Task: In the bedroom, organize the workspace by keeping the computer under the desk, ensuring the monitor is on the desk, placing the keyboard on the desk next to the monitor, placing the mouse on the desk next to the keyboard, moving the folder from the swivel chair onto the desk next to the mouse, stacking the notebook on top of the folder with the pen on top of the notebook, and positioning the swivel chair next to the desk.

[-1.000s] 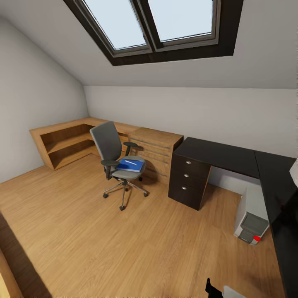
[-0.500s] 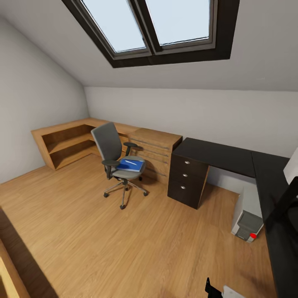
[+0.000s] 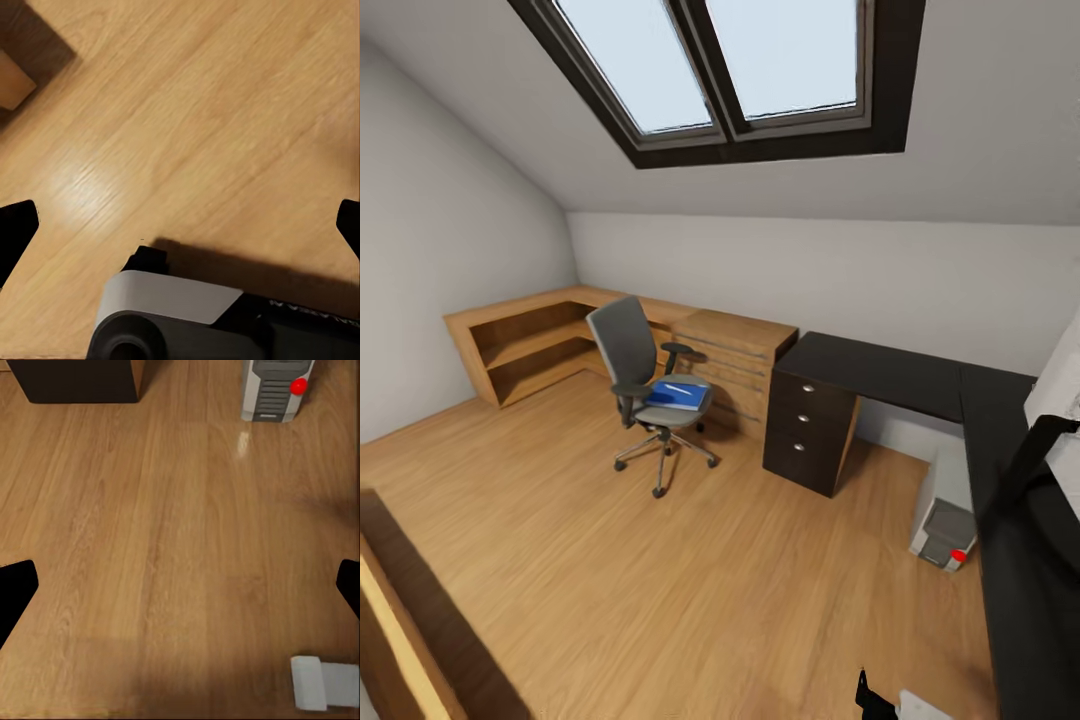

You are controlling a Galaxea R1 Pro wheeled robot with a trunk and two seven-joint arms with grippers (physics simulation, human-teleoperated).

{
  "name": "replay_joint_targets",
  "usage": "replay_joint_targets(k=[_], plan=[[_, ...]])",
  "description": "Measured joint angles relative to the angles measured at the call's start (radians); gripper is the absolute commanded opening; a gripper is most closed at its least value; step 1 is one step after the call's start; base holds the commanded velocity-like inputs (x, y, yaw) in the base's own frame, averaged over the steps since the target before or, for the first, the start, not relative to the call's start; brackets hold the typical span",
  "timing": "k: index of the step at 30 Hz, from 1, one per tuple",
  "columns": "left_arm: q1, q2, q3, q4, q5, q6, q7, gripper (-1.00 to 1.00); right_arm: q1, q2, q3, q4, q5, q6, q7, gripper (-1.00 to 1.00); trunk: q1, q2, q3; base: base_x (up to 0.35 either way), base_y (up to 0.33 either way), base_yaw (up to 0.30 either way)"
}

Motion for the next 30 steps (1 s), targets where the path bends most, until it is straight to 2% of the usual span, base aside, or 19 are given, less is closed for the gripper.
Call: replay_joint_targets(k=[9,11,24,30], plan=[[0.0,0.004,0.0,-0.004,-0.001,0.0,0.001,1.0,0.0,0.001,0.0,0.0,0.0,0.0,-0.001,1.0,-0.035,0.063,0.028,-0.296,0.0,0.0],[0.0,0.01,0.001,-0.007,0.0,0.0,0.001,1.0,0.001,0.001,0.0,0.001,0.0,0.0,-0.001,1.0,-0.035,0.063,0.028,-0.055,0.0,-0.112],[0.0,0.01,0.0,-0.004,-0.002,-0.004,-0.008,1.0,0.001,0.002,0.0,0.001,0.0,0.0,-0.001,1.0,-0.035,0.063,0.032,-0.011,0.0,-0.221],[0.0,0.012,0.002,-0.003,-0.001,-0.028,-0.009,1.0,0.0,0.007,0.0,0.0,0.0,0.0,-0.004,1.0,-0.035,0.063,0.032,-0.11,0.0,-0.029]])
